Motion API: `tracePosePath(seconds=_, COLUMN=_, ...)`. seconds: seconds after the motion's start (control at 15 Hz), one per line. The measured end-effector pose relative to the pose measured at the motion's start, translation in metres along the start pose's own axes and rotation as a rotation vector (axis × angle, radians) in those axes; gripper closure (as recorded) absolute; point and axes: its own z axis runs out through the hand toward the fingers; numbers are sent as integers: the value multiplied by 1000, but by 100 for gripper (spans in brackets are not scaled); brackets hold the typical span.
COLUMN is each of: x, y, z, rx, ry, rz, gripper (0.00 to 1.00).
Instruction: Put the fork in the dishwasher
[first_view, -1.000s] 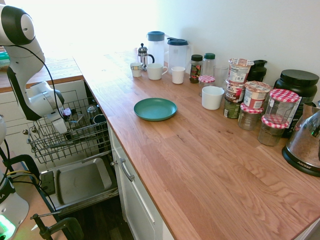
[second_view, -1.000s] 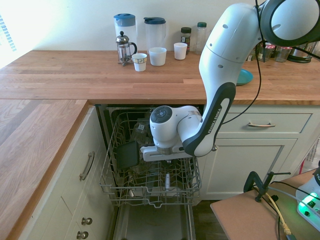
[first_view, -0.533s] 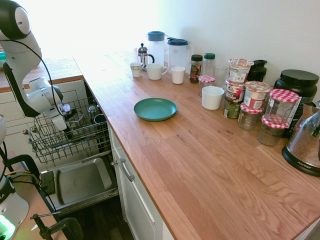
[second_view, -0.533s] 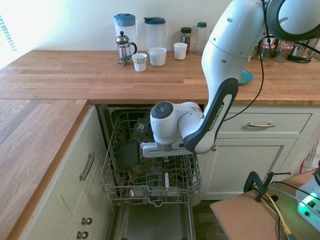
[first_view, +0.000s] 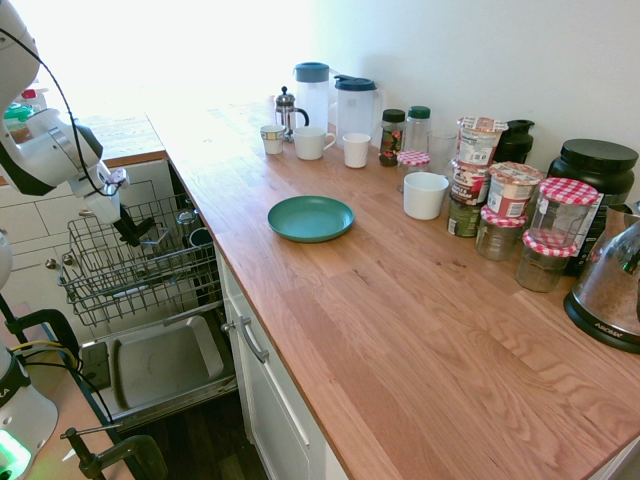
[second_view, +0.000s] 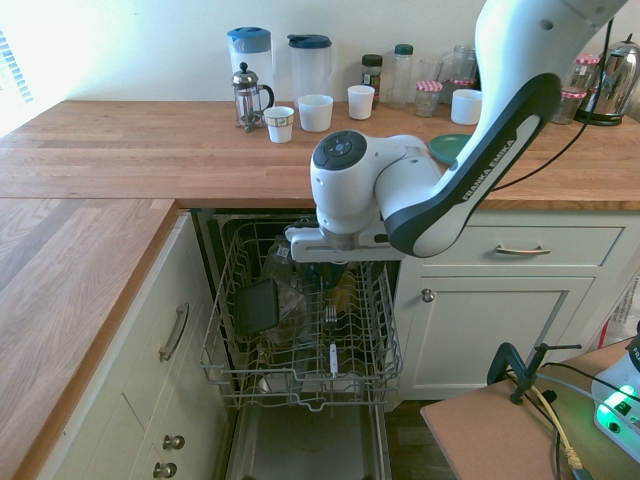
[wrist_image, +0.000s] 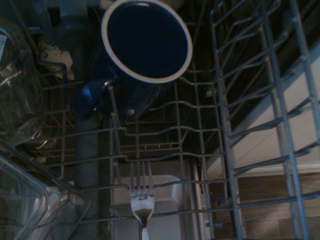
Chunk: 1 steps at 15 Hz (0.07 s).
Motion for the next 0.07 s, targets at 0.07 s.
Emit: tracePosePath(seconds=0.07, x=4, y=3, z=-13, rx=2, ry=4, rz=13, gripper=0)
